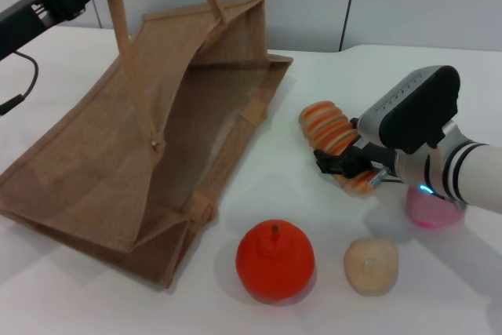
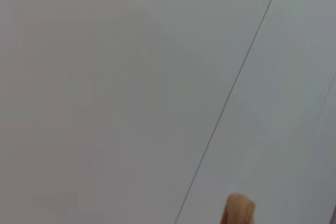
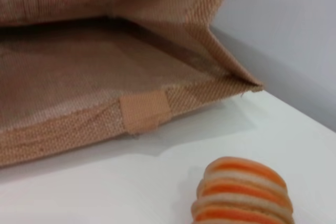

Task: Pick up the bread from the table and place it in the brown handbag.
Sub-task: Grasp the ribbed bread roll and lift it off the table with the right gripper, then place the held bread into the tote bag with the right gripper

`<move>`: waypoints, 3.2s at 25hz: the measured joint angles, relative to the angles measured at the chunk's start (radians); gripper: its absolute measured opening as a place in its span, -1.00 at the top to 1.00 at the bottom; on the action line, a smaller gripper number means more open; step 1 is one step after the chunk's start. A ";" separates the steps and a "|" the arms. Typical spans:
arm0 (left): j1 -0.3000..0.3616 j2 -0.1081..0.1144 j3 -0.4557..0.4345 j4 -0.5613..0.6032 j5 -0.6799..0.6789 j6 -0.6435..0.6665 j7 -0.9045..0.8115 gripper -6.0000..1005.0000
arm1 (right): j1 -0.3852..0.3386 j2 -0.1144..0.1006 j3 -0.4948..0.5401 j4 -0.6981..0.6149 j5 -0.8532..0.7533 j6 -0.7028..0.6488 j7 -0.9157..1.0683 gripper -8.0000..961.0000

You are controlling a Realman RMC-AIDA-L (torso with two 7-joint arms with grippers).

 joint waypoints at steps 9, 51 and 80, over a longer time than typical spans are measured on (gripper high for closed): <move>-0.001 0.000 0.000 0.000 0.002 0.000 0.000 0.74 | 0.016 0.004 0.003 0.011 0.000 -0.026 -0.001 -0.74; -0.049 0.008 0.002 0.000 0.047 0.060 -0.012 0.74 | -0.174 0.039 0.064 -0.355 -0.001 -0.023 -0.483 -0.12; -0.214 0.047 0.002 0.062 0.202 0.201 -0.120 0.74 | 0.102 0.065 -0.485 -0.175 -0.001 0.415 -0.709 -0.01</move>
